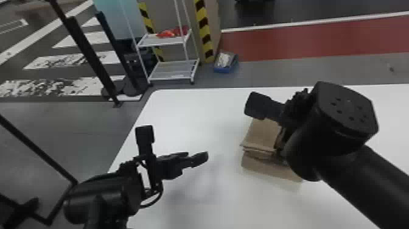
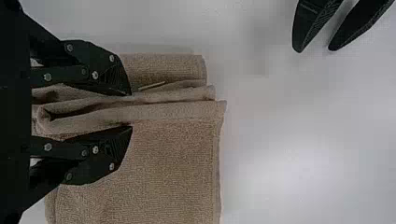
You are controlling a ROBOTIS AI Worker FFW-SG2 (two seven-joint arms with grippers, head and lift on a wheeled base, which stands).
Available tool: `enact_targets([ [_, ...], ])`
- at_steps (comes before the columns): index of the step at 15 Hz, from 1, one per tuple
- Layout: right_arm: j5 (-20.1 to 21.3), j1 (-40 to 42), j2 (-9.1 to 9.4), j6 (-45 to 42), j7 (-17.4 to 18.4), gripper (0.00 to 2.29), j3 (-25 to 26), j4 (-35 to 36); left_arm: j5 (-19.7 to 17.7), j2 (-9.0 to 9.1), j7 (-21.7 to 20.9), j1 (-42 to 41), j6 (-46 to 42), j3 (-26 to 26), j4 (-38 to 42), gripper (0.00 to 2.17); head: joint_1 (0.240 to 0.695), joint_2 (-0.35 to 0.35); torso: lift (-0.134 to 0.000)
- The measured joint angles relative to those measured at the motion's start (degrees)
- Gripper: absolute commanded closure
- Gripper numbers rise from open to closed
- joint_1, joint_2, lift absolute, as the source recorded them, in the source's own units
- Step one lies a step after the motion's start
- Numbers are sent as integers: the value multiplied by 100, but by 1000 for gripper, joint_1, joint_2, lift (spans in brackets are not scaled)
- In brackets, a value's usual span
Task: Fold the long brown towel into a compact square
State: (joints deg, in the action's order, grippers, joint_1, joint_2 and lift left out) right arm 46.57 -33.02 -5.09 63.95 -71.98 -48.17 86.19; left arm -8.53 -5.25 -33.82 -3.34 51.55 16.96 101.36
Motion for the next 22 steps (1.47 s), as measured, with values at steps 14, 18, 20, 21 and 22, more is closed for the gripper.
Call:
enact_targets([
  [14,-211,110,25,-172,45,1119,774,344,-394,90,-673,-179,-882,-590,107,90,695,193,-120],
  [18,-235,176,18,-107,37,1119,824,525,-374,81,-882,-347,-1572,-894,110,454,695,172,-120],
  [20,-236,181,25,-106,56,1119,838,530,-216,60,-1205,-455,-2128,-997,115,1551,695,159,-120],
  [21,-236,181,30,-106,61,1116,850,530,-61,56,-1306,-487,-2423,-1055,115,2094,695,154,-120],
  [22,-236,184,34,-106,62,1119,867,530,141,66,-1268,-512,-2672,-1131,102,2145,695,151,-120],
])
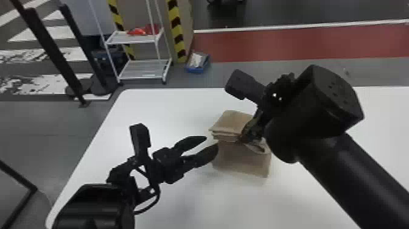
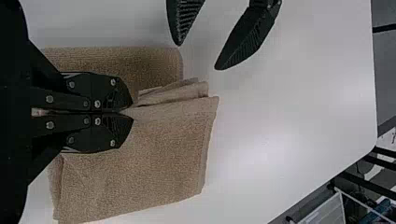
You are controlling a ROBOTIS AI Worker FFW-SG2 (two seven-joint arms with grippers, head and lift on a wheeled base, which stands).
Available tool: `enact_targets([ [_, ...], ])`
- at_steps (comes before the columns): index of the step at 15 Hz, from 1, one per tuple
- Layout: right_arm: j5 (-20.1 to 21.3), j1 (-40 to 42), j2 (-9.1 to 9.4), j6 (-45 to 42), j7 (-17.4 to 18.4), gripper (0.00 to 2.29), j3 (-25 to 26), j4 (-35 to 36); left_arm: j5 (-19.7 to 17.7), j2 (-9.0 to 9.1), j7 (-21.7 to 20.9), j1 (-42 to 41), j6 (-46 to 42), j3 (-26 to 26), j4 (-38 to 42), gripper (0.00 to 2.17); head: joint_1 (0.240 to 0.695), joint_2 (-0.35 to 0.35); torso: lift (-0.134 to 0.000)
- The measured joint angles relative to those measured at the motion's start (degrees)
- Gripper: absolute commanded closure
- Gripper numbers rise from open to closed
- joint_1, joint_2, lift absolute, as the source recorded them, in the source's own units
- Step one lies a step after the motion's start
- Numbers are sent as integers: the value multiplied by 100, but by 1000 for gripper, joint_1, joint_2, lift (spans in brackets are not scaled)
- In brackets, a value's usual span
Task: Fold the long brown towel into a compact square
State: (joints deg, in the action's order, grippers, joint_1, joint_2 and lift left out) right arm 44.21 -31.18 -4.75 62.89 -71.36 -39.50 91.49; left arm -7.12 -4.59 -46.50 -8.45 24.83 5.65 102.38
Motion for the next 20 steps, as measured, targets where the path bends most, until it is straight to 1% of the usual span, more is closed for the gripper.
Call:
enact_targets([
  [1,0,7,2,0,2,1119,16,10,225,16,83,-7,-115,-86,-31,2145,695,147,-120],
  [3,0,27,-3,0,-4,1119,49,63,585,24,81,16,-161,-247,-125,2142,695,139,-120],
  [5,-5,47,-36,12,-26,1119,63,111,811,21,63,70,-165,-374,-281,2145,695,130,-120],
  [7,-28,63,-93,41,-66,1119,65,178,952,19,36,104,-166,-440,-378,2145,695,121,-120],
  [15,-83,191,-369,190,-442,1119,-41,495,1075,20,-15,135,-151,-559,-466,2145,695,105,-120],
  [20,-71,249,-376,175,-579,1119,-153,500,1150,20,-34,160,-139,-582,-497,2145,695,110,-120],
])
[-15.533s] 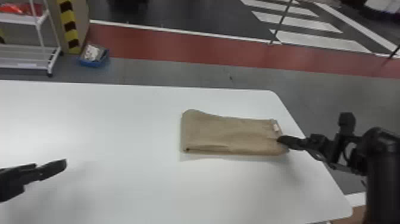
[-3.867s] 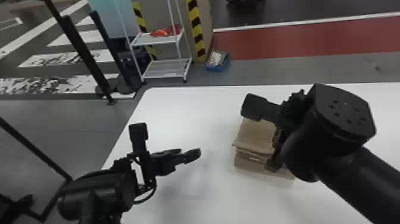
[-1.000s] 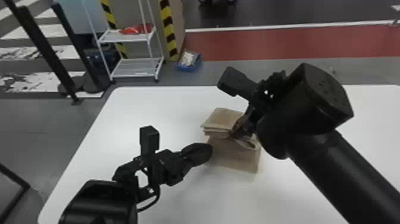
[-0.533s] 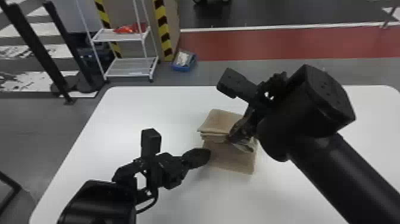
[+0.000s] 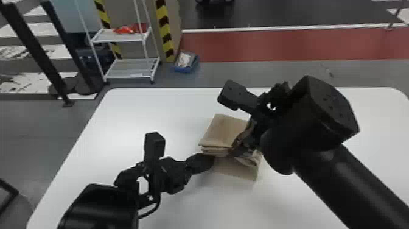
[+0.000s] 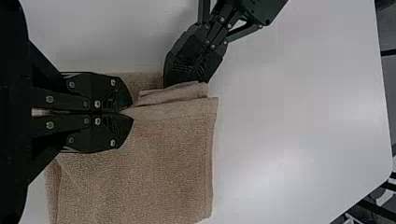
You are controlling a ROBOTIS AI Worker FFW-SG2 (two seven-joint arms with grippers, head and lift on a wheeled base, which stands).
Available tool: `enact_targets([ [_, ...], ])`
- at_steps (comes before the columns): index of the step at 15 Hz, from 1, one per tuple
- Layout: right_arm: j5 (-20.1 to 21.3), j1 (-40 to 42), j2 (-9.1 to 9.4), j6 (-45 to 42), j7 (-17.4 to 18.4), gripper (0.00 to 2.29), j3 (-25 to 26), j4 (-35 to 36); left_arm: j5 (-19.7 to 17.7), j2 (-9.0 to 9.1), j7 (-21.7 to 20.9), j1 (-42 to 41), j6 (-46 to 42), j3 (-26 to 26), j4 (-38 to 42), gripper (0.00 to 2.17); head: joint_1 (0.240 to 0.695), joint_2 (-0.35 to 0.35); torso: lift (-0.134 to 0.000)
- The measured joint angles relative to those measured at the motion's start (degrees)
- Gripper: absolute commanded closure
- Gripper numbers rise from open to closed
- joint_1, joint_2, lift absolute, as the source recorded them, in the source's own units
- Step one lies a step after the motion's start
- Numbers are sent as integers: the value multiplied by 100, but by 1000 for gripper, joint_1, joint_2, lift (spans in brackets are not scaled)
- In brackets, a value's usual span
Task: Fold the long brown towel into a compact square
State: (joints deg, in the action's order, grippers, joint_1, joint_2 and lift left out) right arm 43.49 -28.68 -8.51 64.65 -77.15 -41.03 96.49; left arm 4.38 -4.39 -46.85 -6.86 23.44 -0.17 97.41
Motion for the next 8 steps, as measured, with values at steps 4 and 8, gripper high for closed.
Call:
enact_targets([
  [4,28,13,4,-32,-98,1116,-45,-21,17,0,0,0,66,1,-3,2145,695,117,-120],
  [8,98,21,39,-83,-98,1116,-140,-127,5,-9,-4,0,79,8,-3,2145,695,120,-120],
])
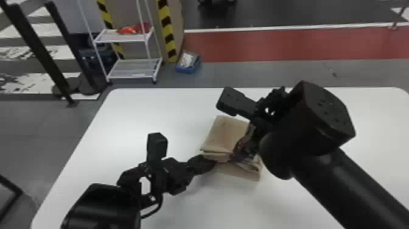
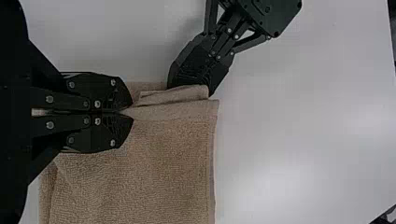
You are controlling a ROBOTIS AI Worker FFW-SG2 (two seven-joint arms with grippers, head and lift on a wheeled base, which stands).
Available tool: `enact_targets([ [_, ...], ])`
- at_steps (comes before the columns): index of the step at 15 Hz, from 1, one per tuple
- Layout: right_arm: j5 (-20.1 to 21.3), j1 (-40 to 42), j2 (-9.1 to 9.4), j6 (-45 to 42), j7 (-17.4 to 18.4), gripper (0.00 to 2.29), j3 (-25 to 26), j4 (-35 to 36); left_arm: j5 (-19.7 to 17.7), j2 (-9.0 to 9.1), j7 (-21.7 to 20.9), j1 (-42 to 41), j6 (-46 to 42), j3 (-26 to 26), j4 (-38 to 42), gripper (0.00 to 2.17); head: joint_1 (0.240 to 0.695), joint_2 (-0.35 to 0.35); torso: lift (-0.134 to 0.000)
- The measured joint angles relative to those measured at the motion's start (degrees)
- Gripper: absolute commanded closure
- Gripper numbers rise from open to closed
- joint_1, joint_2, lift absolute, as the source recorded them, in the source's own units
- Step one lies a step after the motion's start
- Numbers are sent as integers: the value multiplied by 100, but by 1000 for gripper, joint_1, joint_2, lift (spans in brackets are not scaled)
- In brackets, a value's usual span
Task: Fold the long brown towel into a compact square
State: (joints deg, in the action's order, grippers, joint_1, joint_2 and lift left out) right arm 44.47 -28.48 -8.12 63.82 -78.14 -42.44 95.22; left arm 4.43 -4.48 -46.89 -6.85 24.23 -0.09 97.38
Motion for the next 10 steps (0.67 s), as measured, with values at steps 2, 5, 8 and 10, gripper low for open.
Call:
enact_targets([
  [2,18,0,34,-5,0,1112,-64,-50,-10,0,-17,0,4,0,0,2145,695,124,-120],
  [5,64,20,65,4,0,498,-97,-89,-12,-2,-31,0,7,5,1,2145,695,128,-120],
  [8,70,61,39,6,0,451,-66,-78,-14,-8,-31,0,14,14,3,2145,695,125,-120],
  [10,-89,105,30,16,0,451,95,45,-13,-9,-39,0,14,14,4,2145,695,126,-120],
])
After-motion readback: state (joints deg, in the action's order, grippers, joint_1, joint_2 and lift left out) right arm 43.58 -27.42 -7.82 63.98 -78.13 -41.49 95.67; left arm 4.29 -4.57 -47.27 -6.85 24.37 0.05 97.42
